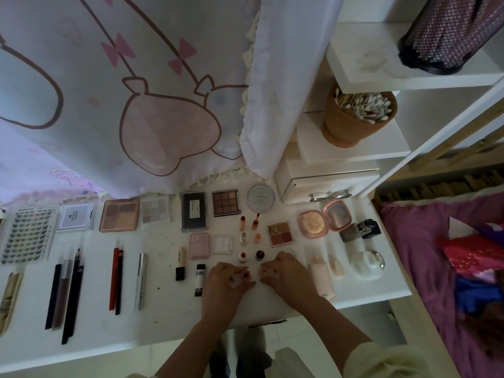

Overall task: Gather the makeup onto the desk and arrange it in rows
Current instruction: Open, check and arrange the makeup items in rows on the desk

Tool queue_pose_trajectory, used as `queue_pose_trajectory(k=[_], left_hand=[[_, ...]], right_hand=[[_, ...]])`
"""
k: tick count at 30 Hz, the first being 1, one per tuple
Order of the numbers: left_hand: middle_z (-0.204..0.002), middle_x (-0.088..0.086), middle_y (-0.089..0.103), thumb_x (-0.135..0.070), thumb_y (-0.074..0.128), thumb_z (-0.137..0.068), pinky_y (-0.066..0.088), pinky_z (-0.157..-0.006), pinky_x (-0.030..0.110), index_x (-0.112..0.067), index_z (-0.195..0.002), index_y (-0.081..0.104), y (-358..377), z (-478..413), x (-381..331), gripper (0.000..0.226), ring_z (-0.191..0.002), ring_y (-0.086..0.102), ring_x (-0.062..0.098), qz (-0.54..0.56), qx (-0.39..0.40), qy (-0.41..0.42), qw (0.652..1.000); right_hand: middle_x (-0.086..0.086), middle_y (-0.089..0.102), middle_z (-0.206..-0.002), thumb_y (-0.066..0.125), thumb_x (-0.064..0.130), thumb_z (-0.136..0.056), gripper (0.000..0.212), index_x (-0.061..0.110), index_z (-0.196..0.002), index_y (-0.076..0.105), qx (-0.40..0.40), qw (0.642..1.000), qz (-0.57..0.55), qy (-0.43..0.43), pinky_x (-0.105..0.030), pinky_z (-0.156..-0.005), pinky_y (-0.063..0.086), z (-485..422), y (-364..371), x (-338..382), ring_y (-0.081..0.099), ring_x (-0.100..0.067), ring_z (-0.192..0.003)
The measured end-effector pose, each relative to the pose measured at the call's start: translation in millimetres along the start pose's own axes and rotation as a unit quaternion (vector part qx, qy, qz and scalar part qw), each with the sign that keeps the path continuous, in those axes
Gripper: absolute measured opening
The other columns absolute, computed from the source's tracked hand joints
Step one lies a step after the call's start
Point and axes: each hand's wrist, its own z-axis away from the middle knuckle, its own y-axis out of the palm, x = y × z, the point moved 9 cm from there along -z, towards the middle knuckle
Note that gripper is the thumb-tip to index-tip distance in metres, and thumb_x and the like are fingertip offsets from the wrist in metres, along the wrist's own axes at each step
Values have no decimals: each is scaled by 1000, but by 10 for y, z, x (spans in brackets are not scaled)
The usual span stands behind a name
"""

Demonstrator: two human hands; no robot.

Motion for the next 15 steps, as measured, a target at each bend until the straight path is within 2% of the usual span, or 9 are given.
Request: queue_pose_trajectory(k=[3,7,10,15], left_hand=[[-103,-16,55,-40,77,-76,35,-80,14,-30,-106,69,25,1,9,32,-93,52,2,14,11,-1,1000],[-97,-19,53,-37,77,-76,32,-75,6,-31,-103,68,26,12,-3,29,-89,51,-1,28,12,2,1000],[-100,-18,54,-38,76,-77,33,-77,10,-32,-105,66,36,30,3,30,-90,52,0,27,17,-4,999],[-102,-15,55,-36,78,-75,36,-77,13,-27,-114,62,29,81,29,43,-91,53,1,42,15,-20,999]], right_hand=[[6,54,-106,62,36,-90,26,29,-114,70,4,1000,16,-1,-13,-80,36,2,-14,-9,45,-5,-93],[6,53,-111,63,38,-89,36,29,-124,63,14,1000,26,1,-16,-85,38,-4,-20,-11,48,-9,-106],[6,52,-117,63,40,-88,45,29,-131,56,18,999,34,9,-18,-90,37,11,-17,-21,46,-9,-111],[7,50,-121,66,39,-86,49,29,-132,54,16,999,38,18,-20,-94,37,56,-65,-1,46,-10,-115]])
